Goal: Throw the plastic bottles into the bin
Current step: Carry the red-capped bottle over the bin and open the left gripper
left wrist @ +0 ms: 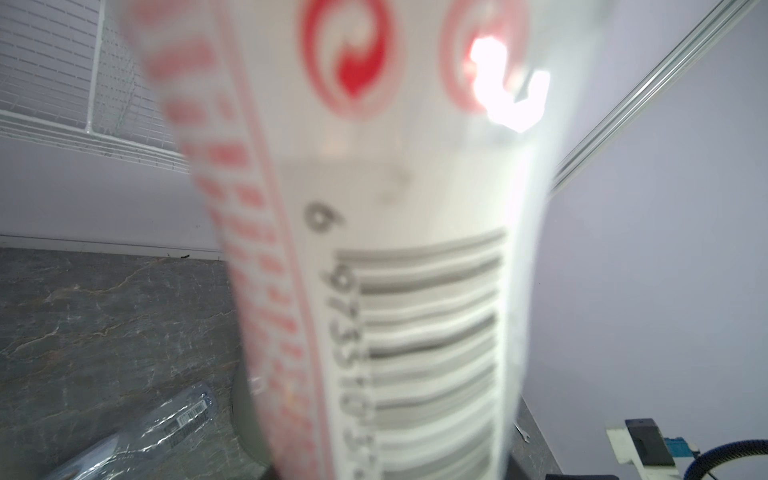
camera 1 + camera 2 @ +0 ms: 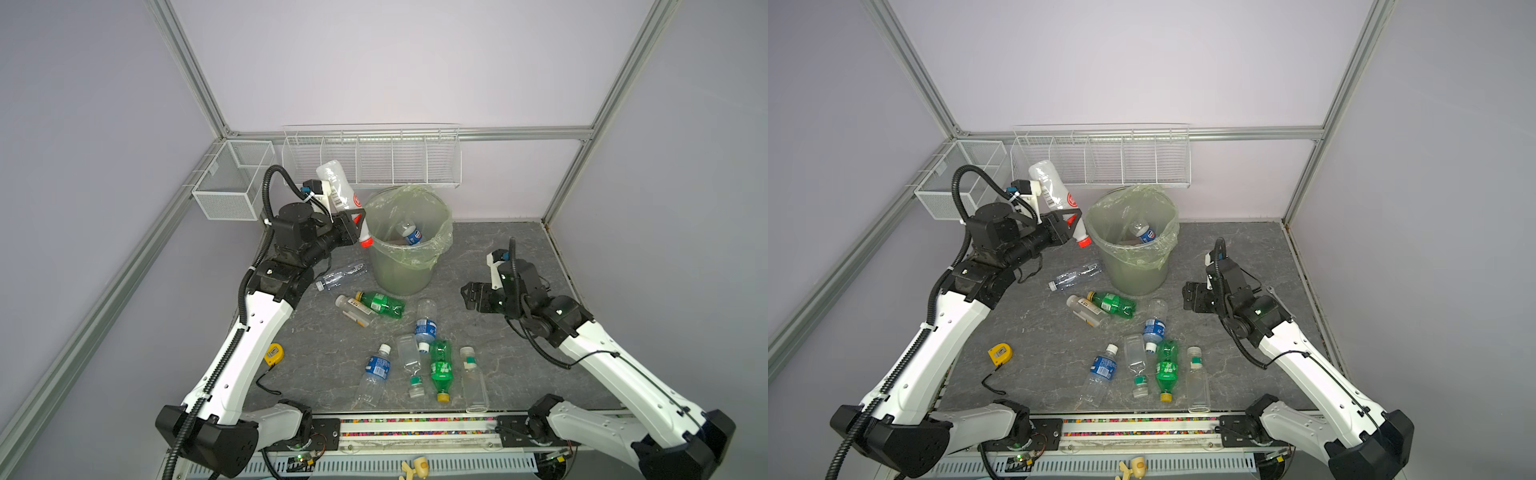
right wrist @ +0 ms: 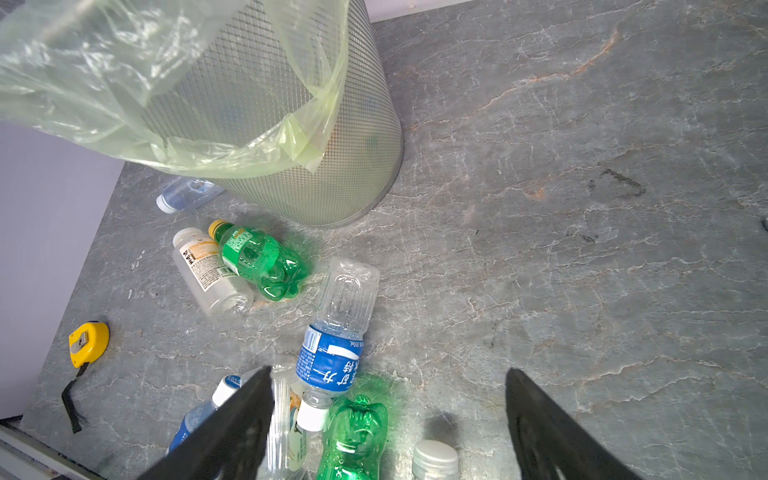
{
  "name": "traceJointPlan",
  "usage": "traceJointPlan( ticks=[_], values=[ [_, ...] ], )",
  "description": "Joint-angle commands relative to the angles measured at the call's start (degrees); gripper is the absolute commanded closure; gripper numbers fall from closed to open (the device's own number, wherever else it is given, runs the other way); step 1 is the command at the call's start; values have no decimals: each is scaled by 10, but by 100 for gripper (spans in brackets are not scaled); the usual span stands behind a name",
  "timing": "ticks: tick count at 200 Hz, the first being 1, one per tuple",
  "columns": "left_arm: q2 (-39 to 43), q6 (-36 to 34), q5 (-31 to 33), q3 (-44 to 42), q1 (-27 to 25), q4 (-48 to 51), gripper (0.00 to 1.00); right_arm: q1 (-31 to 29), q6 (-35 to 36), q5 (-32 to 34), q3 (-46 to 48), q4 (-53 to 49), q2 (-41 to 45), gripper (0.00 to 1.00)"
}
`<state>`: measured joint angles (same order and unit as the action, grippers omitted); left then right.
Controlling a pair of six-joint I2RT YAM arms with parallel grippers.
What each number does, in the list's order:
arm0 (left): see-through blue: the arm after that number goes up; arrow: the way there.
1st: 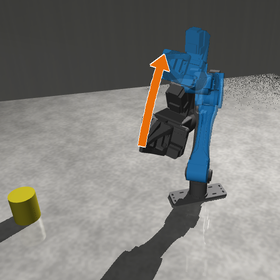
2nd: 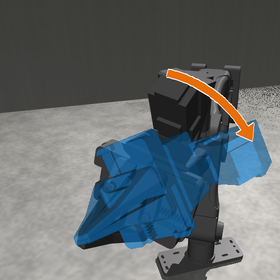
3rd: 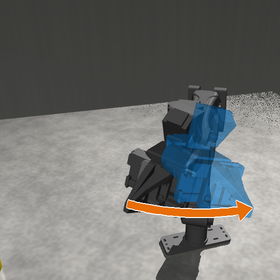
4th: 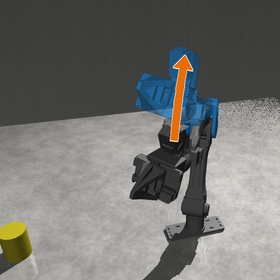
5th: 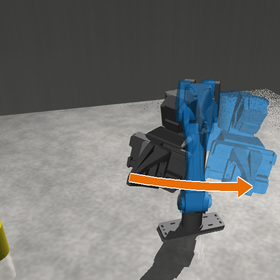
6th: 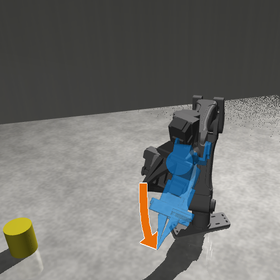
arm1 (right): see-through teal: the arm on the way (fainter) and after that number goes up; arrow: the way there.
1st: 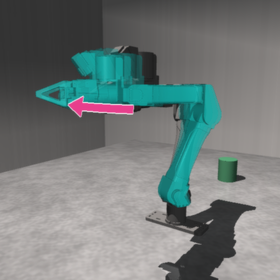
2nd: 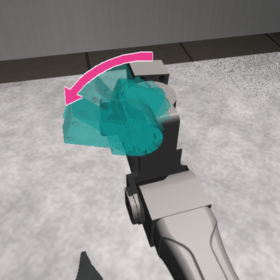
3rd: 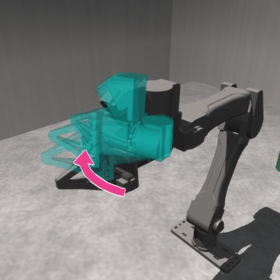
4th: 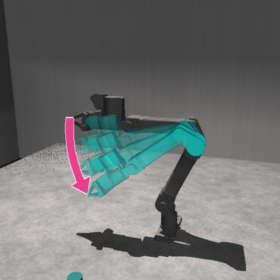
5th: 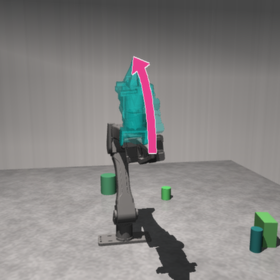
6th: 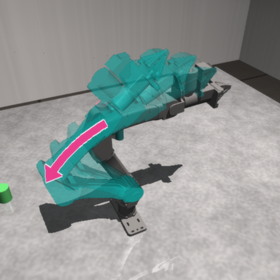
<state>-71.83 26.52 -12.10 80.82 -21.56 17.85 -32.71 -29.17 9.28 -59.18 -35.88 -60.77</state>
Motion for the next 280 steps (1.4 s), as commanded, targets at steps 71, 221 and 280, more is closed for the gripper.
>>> traceJointPlan(
  ticks=[71,221,280],
  values=[
    [-274,-84,82,321,-94,152,46,2,13,33,-1,-28,30,12],
    [-237,-73,88,412,-93,251,1,7,20,51,9,-52,59,12],
    [-145,-63,99,232,-83,185,1,7,8,50,8,-64,47,12]
  ],
)
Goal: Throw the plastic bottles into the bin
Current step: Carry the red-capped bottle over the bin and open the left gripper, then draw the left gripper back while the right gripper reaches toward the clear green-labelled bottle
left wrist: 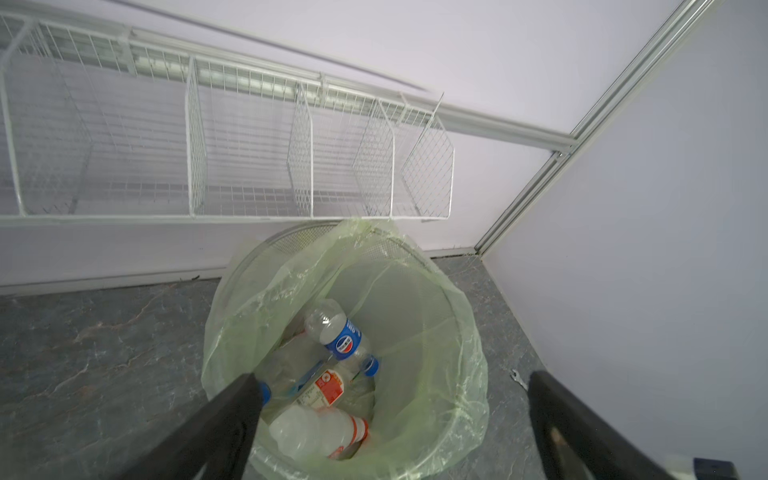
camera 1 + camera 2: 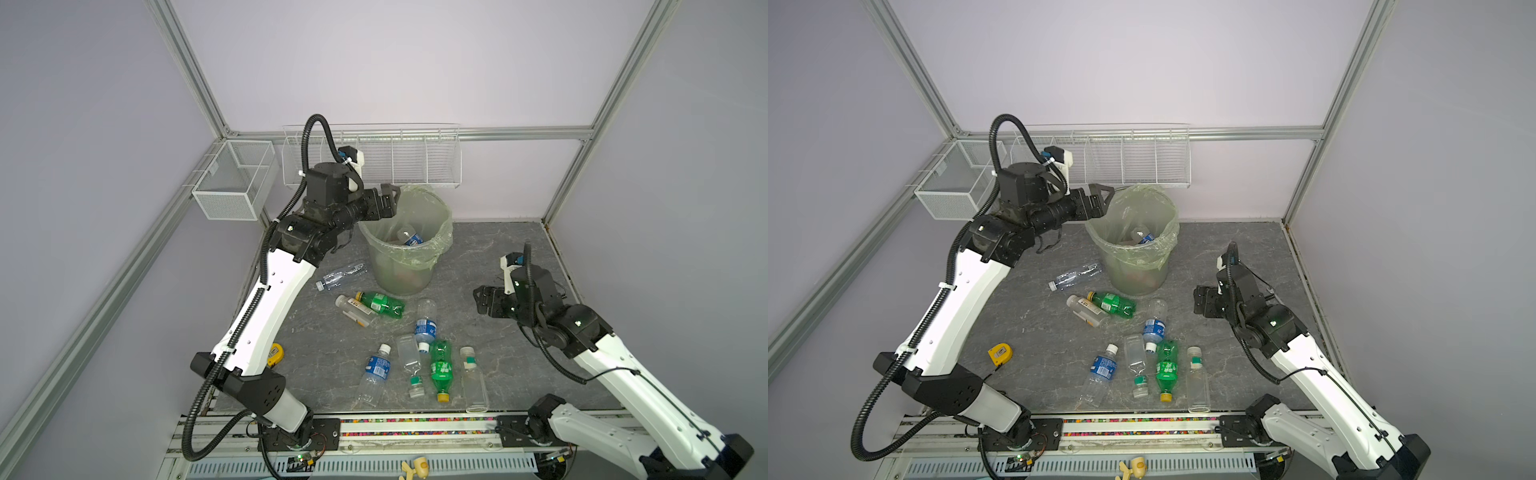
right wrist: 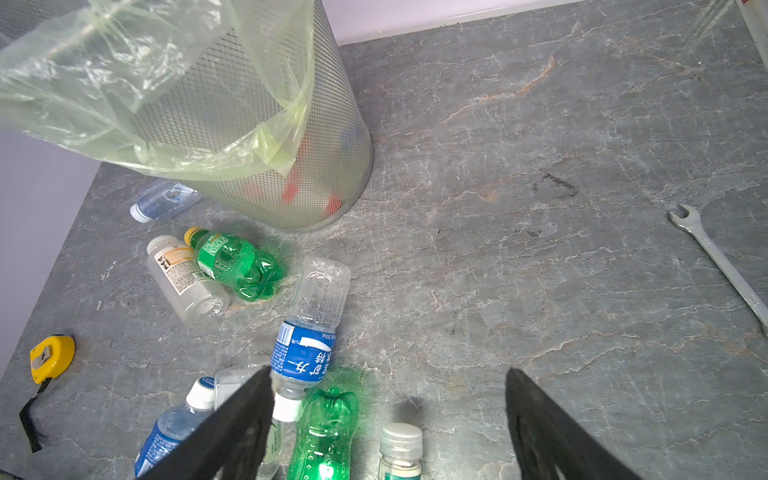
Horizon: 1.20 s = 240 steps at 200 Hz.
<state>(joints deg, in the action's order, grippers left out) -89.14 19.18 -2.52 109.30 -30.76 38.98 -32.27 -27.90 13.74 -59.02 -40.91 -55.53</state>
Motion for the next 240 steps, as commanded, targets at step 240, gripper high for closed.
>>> traceJointPlan(
  ticks=[240],
  values=[
    [255,193,-68,-550,45,-177,1,0,-76,-25,123,-135,108,12]
  ],
)
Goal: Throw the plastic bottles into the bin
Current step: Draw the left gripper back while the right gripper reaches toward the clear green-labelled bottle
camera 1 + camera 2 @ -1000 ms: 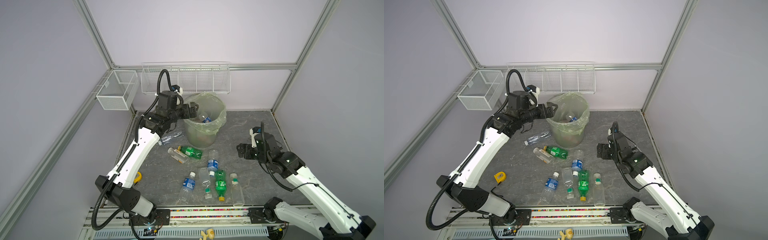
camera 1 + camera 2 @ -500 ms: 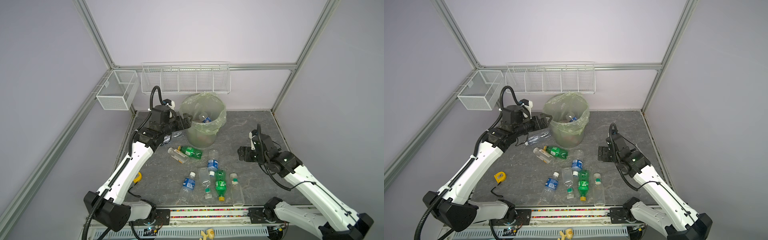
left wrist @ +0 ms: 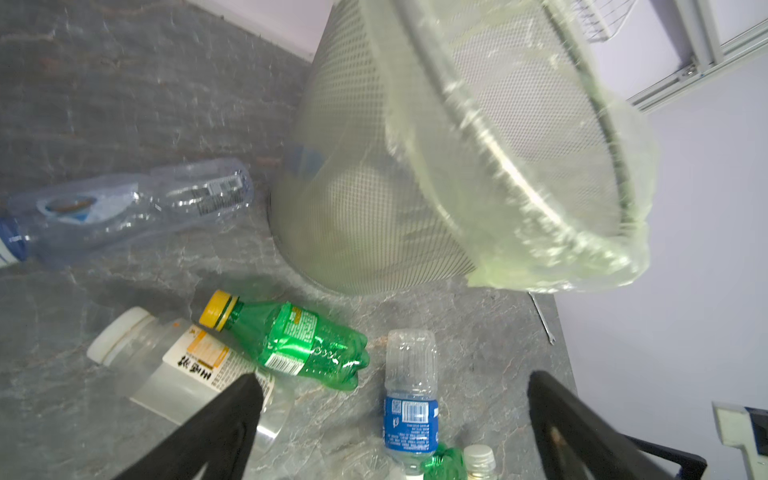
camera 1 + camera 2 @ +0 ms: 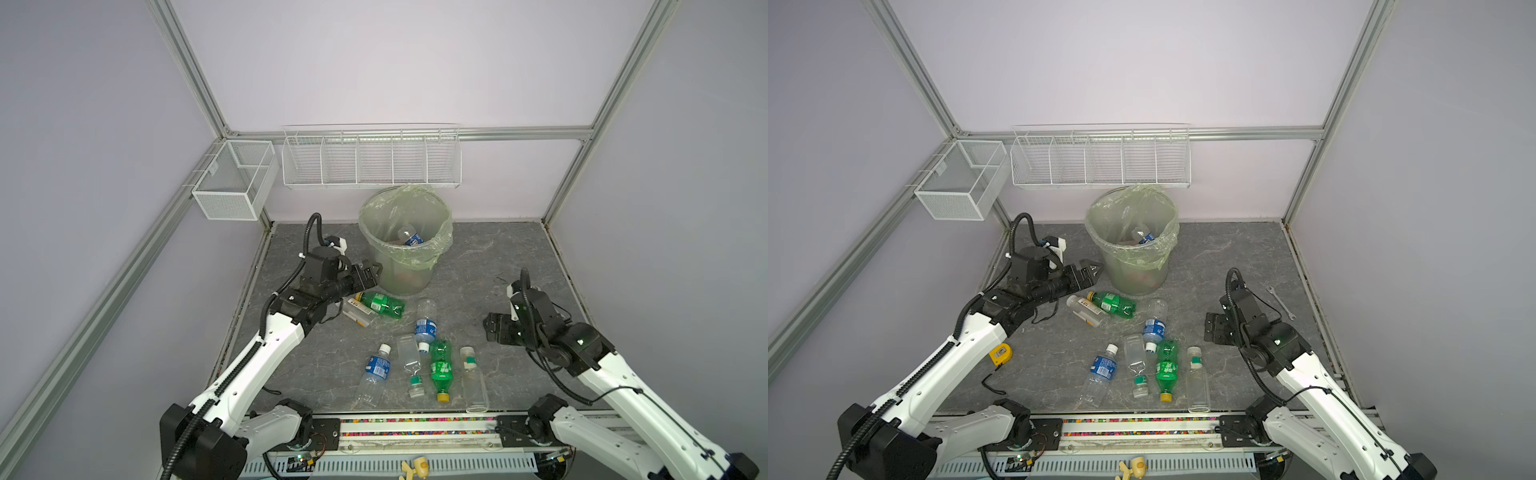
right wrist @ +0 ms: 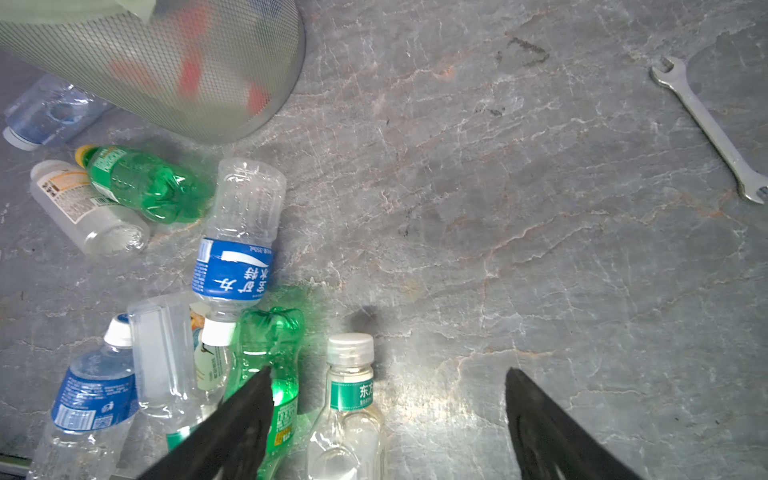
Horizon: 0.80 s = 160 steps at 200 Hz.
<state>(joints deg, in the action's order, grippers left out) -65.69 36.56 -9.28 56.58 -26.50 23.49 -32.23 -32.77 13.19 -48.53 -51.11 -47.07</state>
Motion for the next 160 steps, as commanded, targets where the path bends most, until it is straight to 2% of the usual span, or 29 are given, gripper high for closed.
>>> traceJointPlan(
  ticks=[1,32,82,160],
  values=[
    [21,19,0,-23,2,-22,1,0,-28,-21,19,-33,25,12],
    [44,20,2,-51,2,-28,1,-7,-53,-56,53,-22,47,12],
    [68,16,13,-88,2,-24,1,-44,-82,-79,92,9,30,12],
    [126,-6,55,-107,2,2,1,-155,-128,-51,112,24,-38,12]
  ],
)
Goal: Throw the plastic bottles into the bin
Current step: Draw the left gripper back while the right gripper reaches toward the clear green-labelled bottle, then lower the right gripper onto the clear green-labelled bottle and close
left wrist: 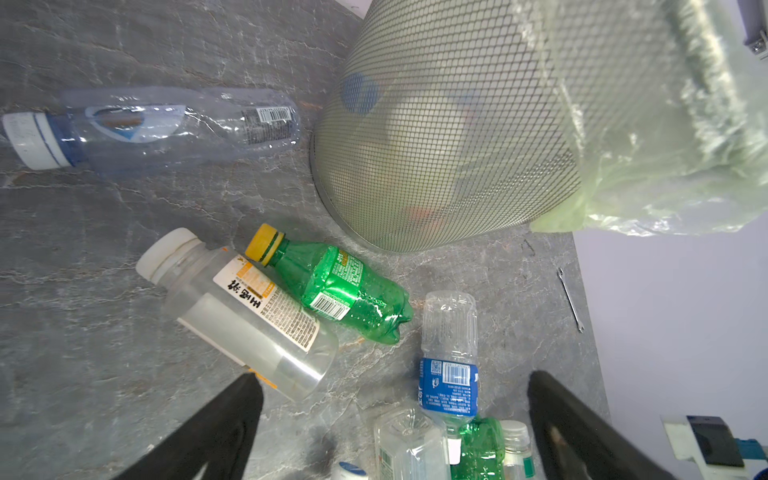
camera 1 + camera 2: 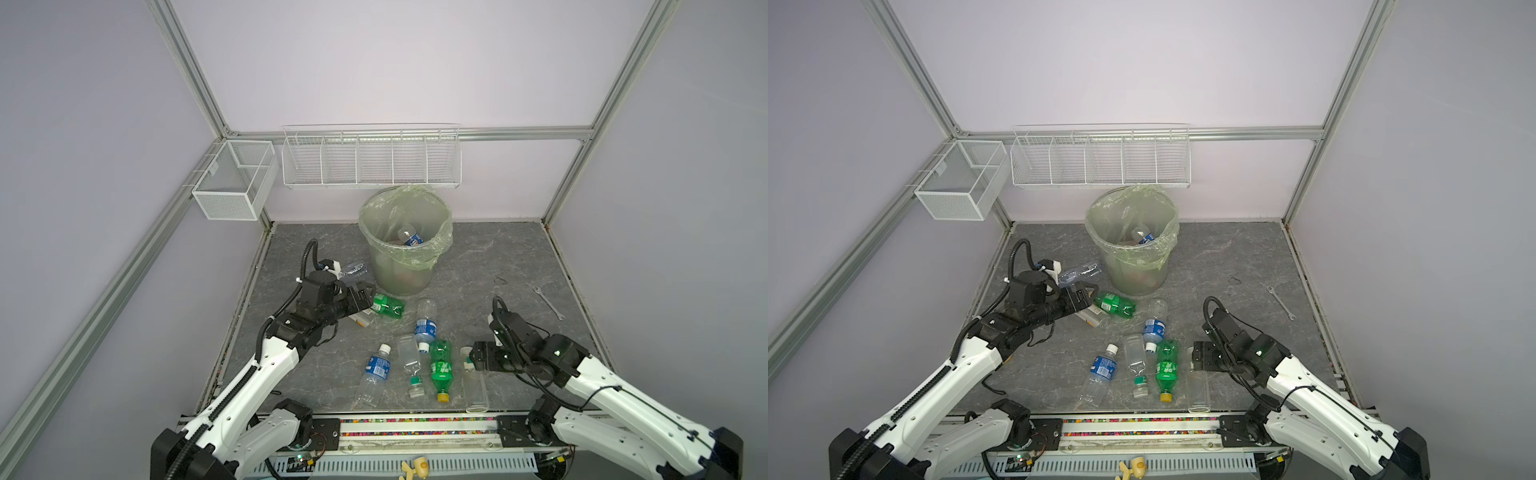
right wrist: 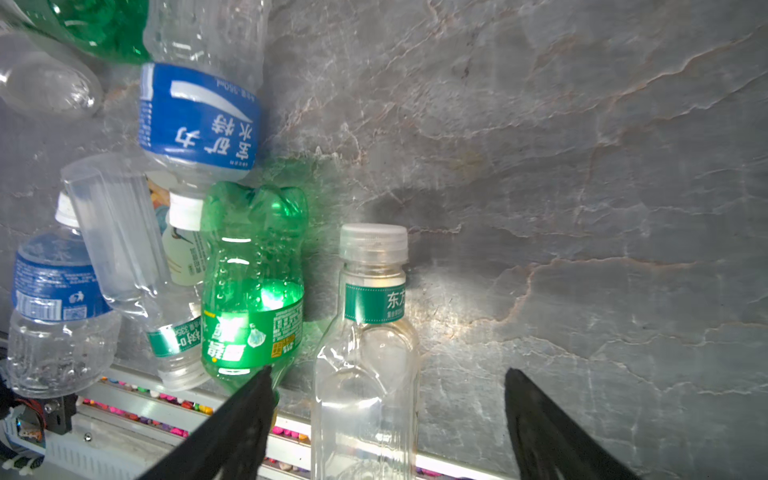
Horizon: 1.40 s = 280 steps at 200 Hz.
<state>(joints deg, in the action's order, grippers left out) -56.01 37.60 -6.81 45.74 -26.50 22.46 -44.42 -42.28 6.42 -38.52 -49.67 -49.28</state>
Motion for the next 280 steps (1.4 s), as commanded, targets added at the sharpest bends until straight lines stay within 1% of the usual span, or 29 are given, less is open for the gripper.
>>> traceJointPlan(
  ticks=[1,25,82,119,141,159,169,191,213,233,280],
  values=[
    [31,-17,31,1,2,12,1,-35,-34,18,12,10,-18,12],
    [37,-24,46,2,2,23,1,-66,-53,31,13,13,-39,12],
    [26,-28,49,4,2,34,1,-136,-105,54,22,26,-69,10],
    [32,-30,54,4,2,38,1,-159,-129,57,28,17,-97,7],
    [34,-32,62,4,2,40,1,-167,-139,62,32,19,-104,0],
    [36,-30,69,5,2,43,1,-171,-145,61,38,30,-110,1],
    [40,-30,74,5,2,43,1,-174,-149,61,41,36,-115,3],
    [44,-31,83,5,2,43,1,-178,-151,60,44,46,-130,4],
    [42,-30,83,4,2,43,1,-183,-152,60,42,47,-151,8],
    [40,-29,78,6,3,44,1,-185,-152,61,37,48,-167,14],
    [36,-31,86,10,3,43,1,-189,-148,88,13,23,-191,35]
  ],
)
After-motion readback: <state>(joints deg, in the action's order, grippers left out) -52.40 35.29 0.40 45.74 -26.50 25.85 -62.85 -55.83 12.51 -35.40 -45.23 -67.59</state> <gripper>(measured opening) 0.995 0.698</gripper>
